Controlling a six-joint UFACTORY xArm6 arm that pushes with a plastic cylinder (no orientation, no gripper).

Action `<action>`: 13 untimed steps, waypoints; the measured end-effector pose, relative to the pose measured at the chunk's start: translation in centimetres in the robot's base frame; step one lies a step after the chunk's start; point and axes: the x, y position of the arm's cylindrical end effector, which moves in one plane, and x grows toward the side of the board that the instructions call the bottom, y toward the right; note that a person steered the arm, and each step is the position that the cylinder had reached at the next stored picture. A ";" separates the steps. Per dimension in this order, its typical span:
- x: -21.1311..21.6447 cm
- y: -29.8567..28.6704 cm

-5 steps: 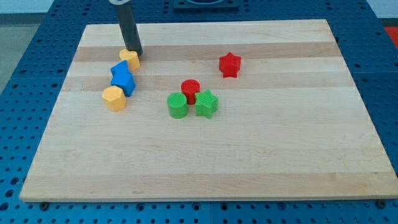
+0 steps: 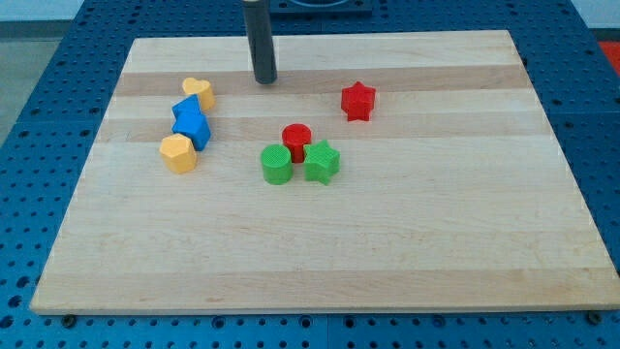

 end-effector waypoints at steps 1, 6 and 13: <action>1.8 0.4; 9.3 0.6; 16.4 0.6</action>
